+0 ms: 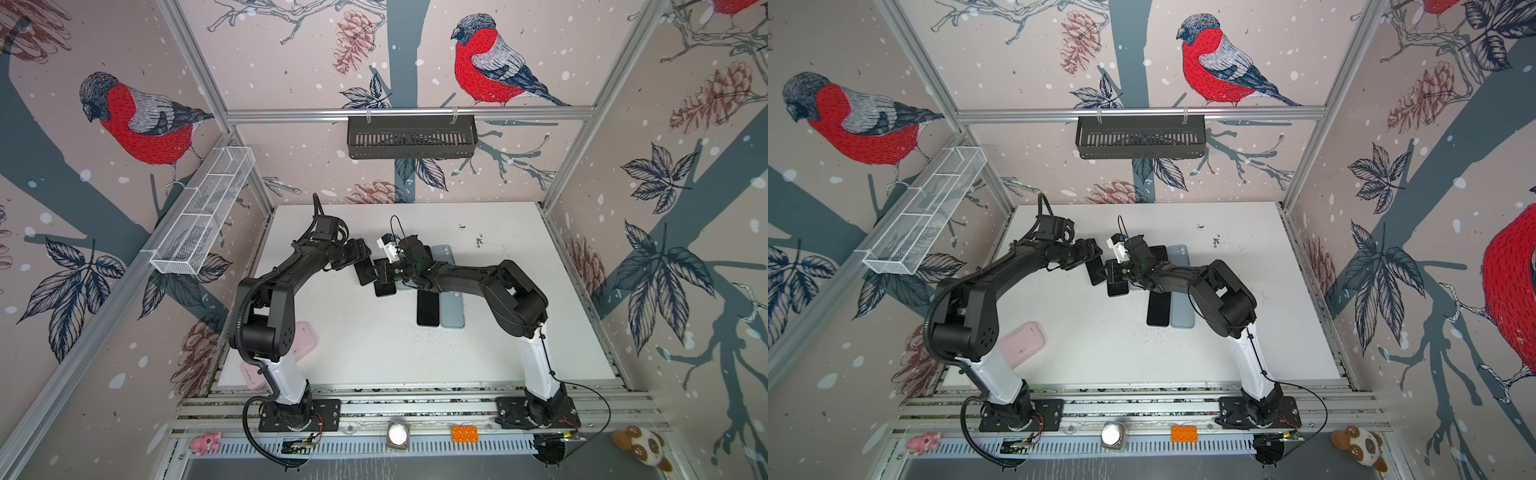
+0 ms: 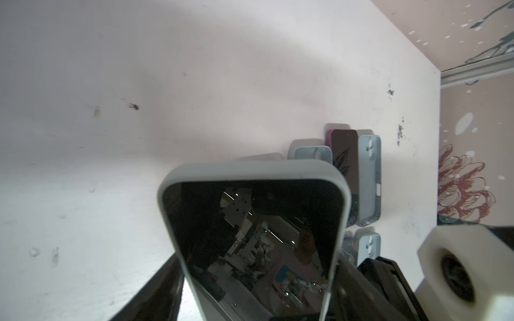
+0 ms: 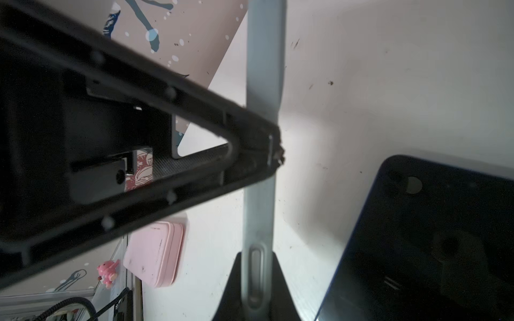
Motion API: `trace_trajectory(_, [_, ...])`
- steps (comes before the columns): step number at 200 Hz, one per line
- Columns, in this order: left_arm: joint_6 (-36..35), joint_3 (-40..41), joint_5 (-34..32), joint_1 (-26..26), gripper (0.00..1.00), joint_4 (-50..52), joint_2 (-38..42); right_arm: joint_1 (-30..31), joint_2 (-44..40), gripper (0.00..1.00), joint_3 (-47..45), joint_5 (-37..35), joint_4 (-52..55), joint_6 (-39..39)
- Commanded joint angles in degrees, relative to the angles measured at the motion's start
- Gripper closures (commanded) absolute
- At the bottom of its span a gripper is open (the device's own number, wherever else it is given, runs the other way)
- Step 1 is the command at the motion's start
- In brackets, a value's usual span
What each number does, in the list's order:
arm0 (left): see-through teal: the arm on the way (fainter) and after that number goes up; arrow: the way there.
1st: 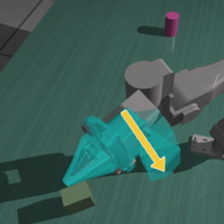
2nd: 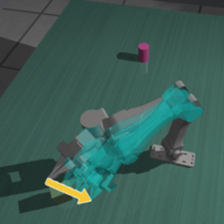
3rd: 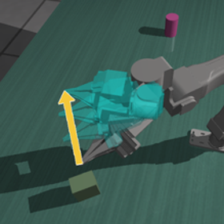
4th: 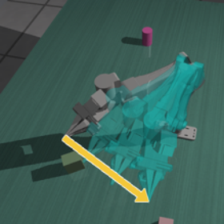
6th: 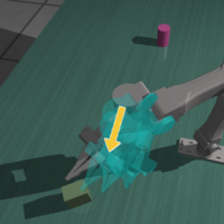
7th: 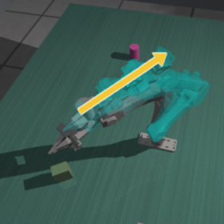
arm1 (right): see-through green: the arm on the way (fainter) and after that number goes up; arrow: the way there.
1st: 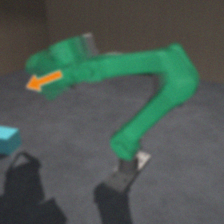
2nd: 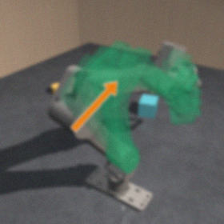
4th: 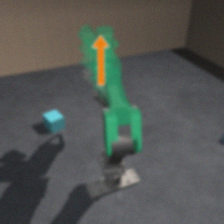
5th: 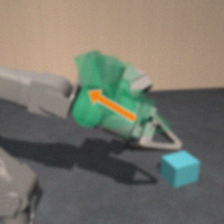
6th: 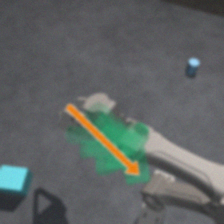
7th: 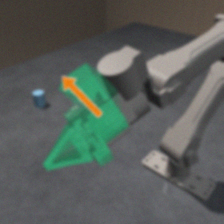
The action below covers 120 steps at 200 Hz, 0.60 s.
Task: Take the phone out of the phone case
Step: Pass the phone.
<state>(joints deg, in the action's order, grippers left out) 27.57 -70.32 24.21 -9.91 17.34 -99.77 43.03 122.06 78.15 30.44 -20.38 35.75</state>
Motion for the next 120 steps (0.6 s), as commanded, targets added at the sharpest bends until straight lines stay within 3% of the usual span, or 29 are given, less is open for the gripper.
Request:
trace_trajectory(1, [2.5,-0.72,2.69,-1.09,0.46,-6.52,2.44,-0.44,-4.41,0.96,-3.13,-2.12,0.32,-0.95])
trace_trajectory(47, [3.43,2.59,4.93,-2.79,0.01,-15.57,13.0,-4.85,-20.14,0.98,-15.15,-4.62,2.44,-4.76])
trace_trajectory(71, [-1.87,8.27,7.14,-4.29,0.01,-25.59,21.33,-11.68,-31.37,0.99,-23.3,-4.53,2.48,-9.58])
trace_trajectory(98, [-12.39,11.83,13.49,-7.63,0.02,-33.43,26.22,-21.36,-42.0,0.99,-30.34,2.39,-2.46,-15.34])
trace_trajectory(120, [-24.82,11.0,17.96,-10.96,0.04,-32.13,27.28,-25.59,-49.74,0.99,-39.11,6.66,-18.6,-17.77])
